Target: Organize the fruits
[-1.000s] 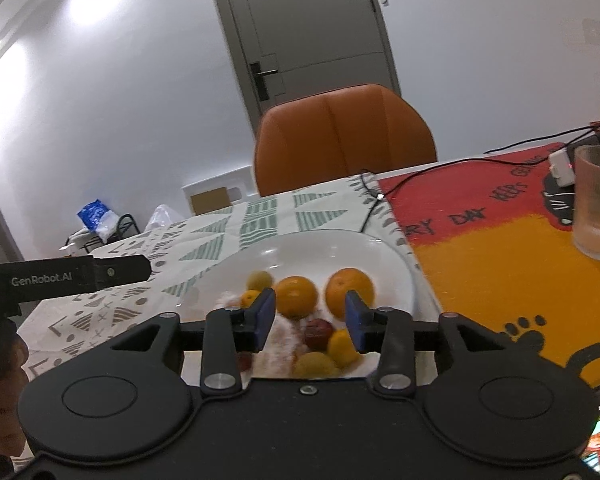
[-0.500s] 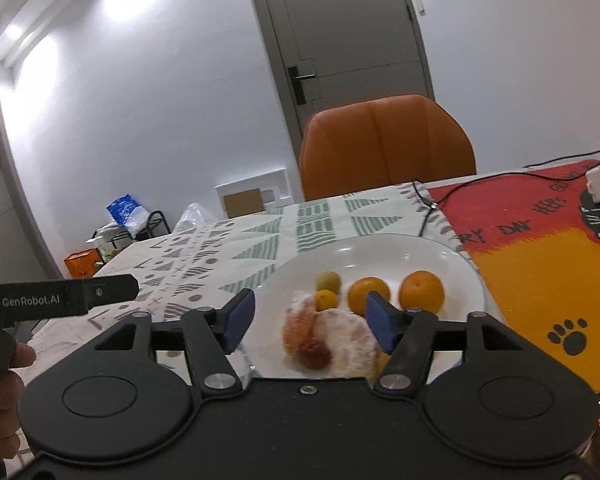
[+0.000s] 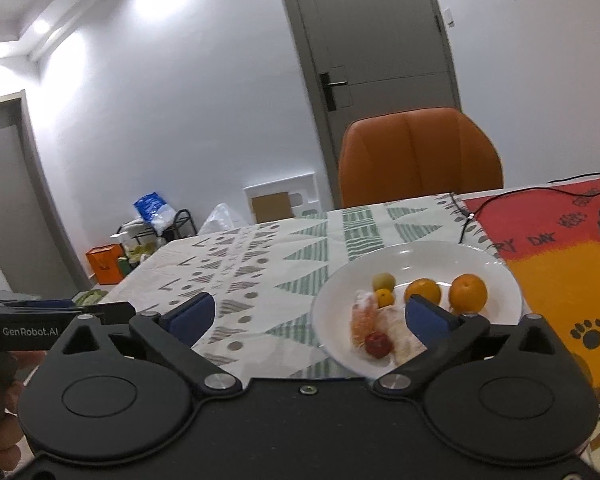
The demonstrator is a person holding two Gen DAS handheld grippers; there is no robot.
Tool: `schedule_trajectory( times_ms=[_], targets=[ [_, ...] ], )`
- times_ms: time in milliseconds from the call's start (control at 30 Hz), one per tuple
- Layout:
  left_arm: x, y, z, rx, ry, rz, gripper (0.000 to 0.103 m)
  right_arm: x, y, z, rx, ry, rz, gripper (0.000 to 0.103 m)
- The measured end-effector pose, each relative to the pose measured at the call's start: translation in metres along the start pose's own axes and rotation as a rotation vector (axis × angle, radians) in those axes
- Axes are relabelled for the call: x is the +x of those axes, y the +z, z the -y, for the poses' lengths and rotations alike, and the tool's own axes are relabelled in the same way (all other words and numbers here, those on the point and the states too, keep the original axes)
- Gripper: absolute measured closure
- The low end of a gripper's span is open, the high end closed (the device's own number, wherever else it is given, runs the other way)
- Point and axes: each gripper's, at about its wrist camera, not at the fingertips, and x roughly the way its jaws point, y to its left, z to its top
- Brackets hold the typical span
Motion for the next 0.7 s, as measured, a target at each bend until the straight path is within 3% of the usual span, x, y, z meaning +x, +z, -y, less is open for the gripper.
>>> schedule_trajectory(
  times_ms=[700],
  targets=[
    [-0.058, -0.032, -0.025, -0.006, 0.027, 0.000, 0.000, -0.048, -0.019, -0.022, -0.049, 0.014, -0.022, 0.000]
  ],
)
